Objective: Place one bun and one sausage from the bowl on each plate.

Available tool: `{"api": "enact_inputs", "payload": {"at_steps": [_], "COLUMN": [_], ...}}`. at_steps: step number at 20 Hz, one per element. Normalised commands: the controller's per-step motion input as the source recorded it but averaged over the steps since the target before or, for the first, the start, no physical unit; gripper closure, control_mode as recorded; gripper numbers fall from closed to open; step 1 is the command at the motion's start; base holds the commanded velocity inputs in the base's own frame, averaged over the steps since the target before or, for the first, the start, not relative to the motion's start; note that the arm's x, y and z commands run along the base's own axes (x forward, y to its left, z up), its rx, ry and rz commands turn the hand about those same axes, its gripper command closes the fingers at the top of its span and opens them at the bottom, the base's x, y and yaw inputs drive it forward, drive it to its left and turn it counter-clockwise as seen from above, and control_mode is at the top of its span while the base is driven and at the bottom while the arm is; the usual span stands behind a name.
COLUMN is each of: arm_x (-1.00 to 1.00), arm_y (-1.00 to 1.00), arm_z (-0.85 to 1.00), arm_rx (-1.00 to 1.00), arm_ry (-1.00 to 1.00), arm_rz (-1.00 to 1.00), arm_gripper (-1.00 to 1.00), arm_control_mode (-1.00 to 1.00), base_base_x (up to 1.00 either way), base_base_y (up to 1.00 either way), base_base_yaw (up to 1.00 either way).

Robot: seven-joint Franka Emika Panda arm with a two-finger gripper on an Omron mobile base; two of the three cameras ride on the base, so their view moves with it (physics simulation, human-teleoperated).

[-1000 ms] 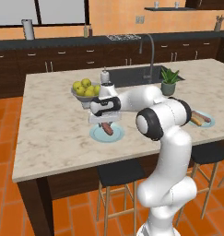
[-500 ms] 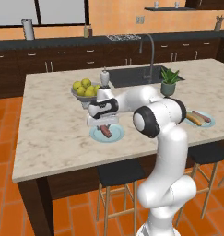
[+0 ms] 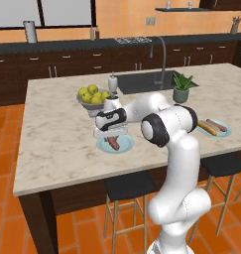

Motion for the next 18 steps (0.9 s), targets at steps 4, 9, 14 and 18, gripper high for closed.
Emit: {"api": "enact_inputs", "payload": {"at_steps": [4,9,14,18], "arm_x": [0.10,0.02,0.00,-0.59], "arm_y": [0.00,0.00,0.00,-0.11], "arm_z": [0.00,0.00,0.41,0.87], "arm_rx": [0.00,0.00,0.00,0.00], "arm_ry": [0.00,0.00,0.00,0.00], "arm_rz": [0.00,0.00,0.00,0.00], "arm_gripper": [-1.00,-1.00,-1.00,-1.00], "arm_control_mode": [-1.00,-1.00,-1.00,-1.00], "base_base_x": [0.00,0.00,0.00,0.00], "base_base_y": [0.00,0.00,0.00,0.00], "base_base_yaw": [0.00,0.00,0.00,0.00]}}
